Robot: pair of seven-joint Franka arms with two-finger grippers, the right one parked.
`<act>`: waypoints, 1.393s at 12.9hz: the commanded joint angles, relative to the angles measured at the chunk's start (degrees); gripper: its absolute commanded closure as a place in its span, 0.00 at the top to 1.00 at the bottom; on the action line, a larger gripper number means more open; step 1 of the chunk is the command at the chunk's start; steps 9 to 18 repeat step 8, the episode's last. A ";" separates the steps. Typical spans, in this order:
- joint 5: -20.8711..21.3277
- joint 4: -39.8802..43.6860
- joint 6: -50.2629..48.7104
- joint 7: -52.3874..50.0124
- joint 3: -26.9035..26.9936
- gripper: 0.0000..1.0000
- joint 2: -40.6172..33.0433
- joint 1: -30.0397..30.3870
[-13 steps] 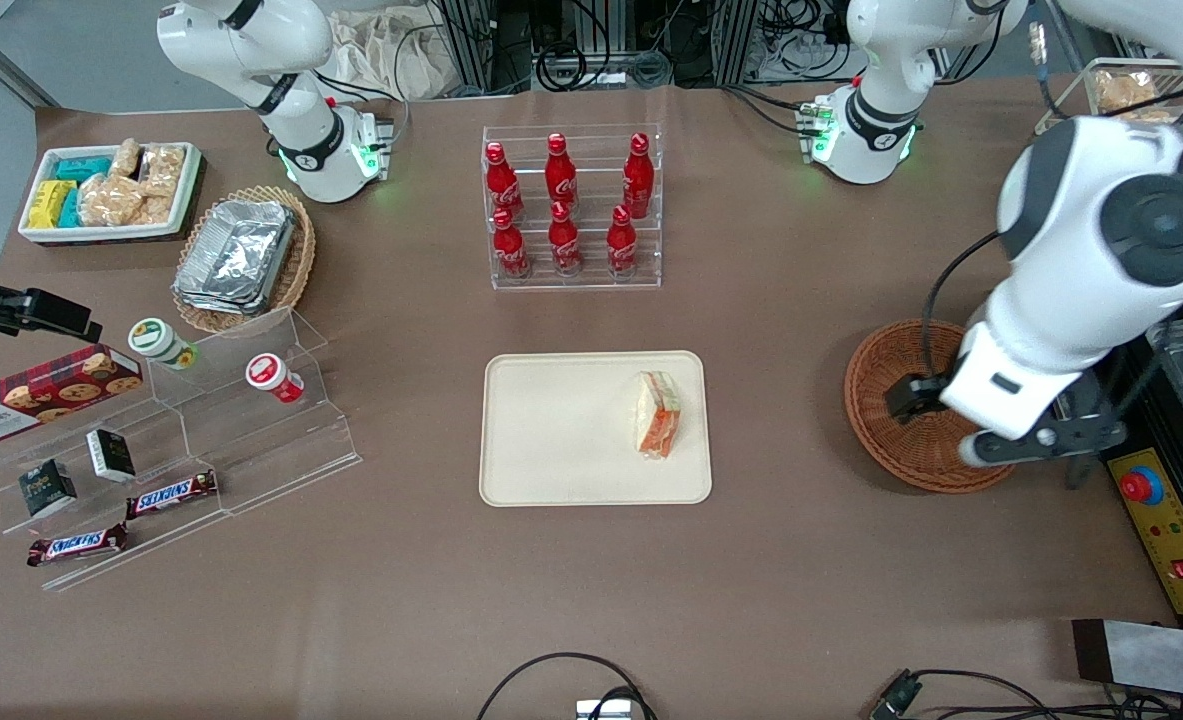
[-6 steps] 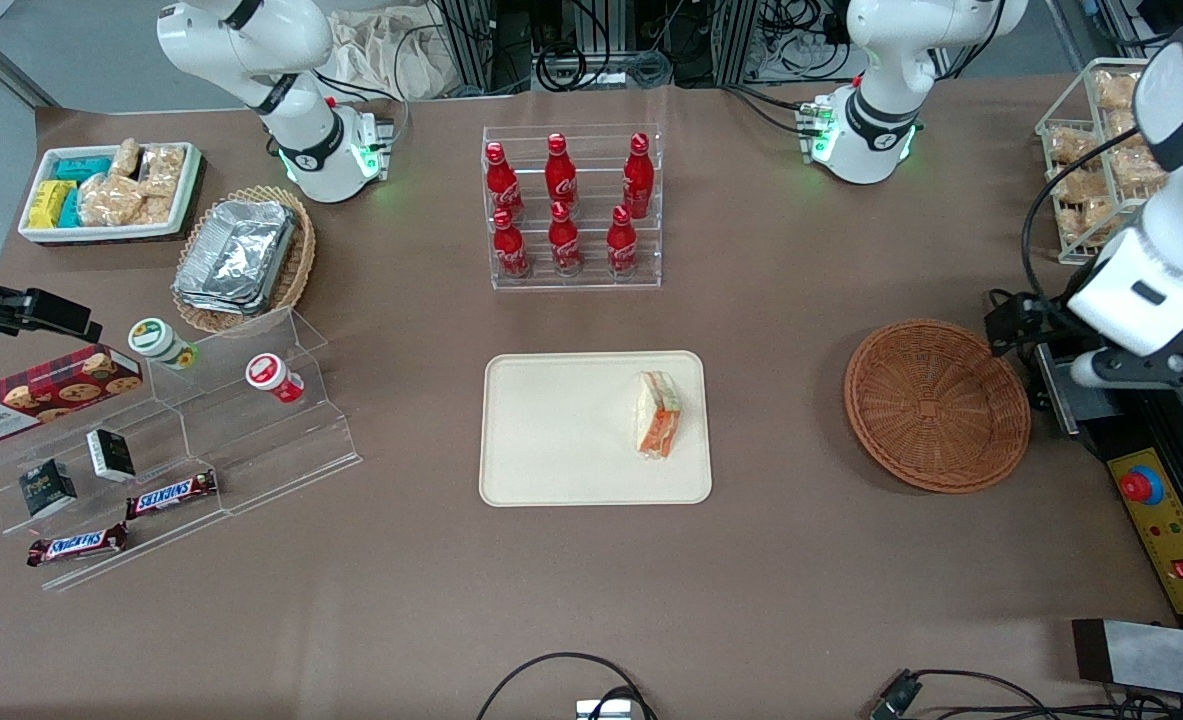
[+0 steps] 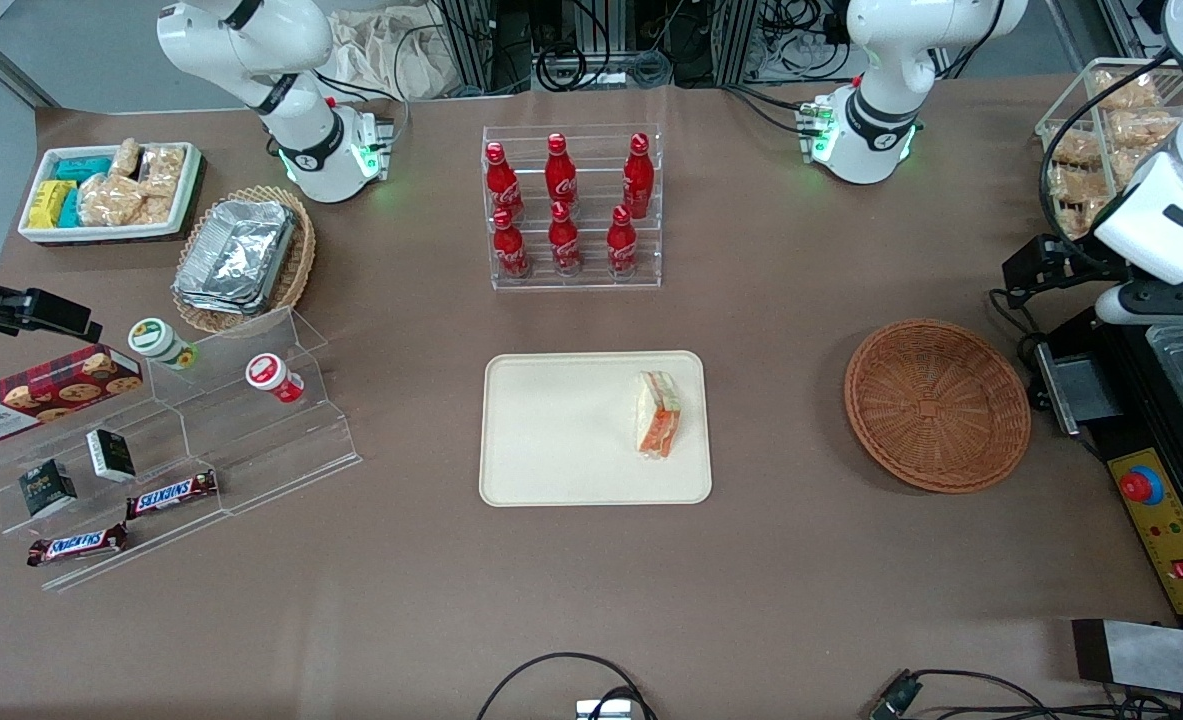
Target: Place sandwich from basket to tray
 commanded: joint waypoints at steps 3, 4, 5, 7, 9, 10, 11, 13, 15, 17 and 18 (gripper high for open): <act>-2.87 -0.96 -2.72 1.11 1.52 1.00 -2.01 -0.38; -3.30 -0.96 -2.72 1.10 1.52 1.00 -2.10 -0.38; -4.09 -0.96 -2.72 1.02 1.52 1.00 -2.01 -0.12; -4.88 -0.87 -2.90 0.93 1.52 1.00 -1.84 0.32; -4.97 -0.52 -3.68 0.84 1.52 1.00 -1.58 0.32; -4.97 -0.52 -3.68 0.84 1.52 1.00 -1.58 0.32; -4.97 -0.52 -3.68 0.84 1.52 1.00 -1.58 0.32; -4.97 -0.52 -3.68 0.84 1.52 1.00 -1.58 0.32; -4.97 -0.52 -3.68 0.84 1.52 1.00 -1.58 0.32; -4.97 -0.52 -3.68 0.84 1.52 1.00 -1.58 0.32; -4.97 -0.52 -3.68 0.84 1.52 1.00 -1.58 0.32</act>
